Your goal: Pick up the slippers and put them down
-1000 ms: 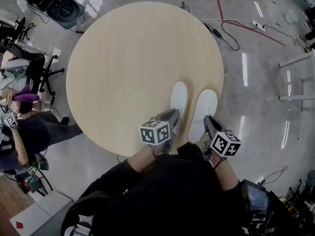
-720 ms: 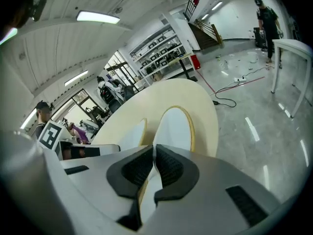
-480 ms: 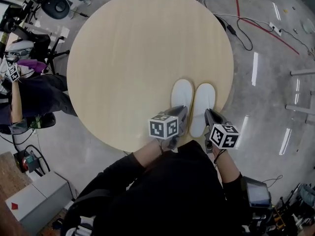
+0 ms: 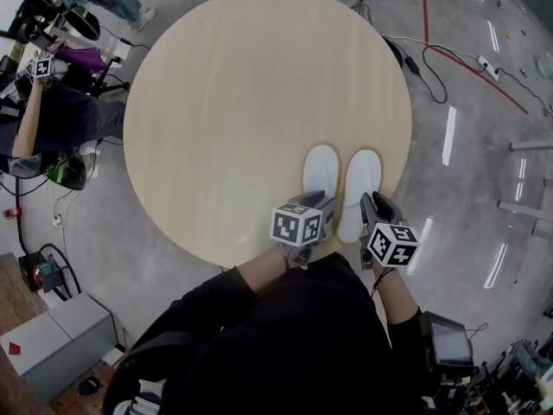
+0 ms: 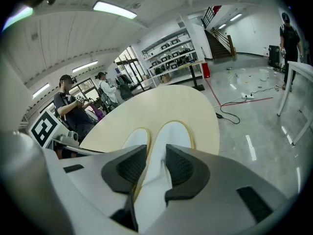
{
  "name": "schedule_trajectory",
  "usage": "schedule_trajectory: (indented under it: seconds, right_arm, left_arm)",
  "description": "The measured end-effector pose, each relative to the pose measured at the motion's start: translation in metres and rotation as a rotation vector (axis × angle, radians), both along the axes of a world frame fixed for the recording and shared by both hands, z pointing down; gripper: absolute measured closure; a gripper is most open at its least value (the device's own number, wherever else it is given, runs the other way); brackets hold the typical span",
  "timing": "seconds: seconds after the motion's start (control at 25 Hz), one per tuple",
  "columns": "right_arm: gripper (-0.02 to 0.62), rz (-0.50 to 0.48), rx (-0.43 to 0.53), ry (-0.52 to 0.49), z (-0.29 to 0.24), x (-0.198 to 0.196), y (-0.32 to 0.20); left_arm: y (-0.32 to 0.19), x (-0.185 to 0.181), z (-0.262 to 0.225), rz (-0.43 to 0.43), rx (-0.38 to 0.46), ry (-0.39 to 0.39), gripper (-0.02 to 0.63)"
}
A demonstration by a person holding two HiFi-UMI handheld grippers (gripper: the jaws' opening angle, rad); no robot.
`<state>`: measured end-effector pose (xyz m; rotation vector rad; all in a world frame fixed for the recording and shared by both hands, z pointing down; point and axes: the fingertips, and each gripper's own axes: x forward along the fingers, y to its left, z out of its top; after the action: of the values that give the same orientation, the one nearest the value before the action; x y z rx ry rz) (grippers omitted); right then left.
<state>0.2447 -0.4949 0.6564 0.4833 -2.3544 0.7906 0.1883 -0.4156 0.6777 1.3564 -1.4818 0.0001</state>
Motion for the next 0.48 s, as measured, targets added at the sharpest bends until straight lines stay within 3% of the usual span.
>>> schedule_trajectory:
  seconds: [0.04, 0.12, 0.36, 0.48]
  right_arm:
    - [0.459, -0.001, 0.003, -0.006, -0.002, -0.001, -0.001]
    - [0.414, 0.01, 0.008, -0.005, -0.006, -0.002, 0.001]
    - [0.403, -0.007, 0.18, -0.018, -0.053, -0.02, 0.025]
    - [0.403, -0.02, 0.187, -0.08, -0.083, -0.036, 0.042]
  left_arm:
    - [0.001, 0.002, -0.003, 0.012, 0.0, -0.001, 0.417]
    - [0.004, 0.002, -0.013, 0.017, 0.016, 0.001, 0.393]
    - [0.031, -0.021, -0.062, -0.068, 0.129, 0.017, 0.393]
    - [0.049, -0.038, -0.092, -0.131, 0.183, 0.016, 0.393]
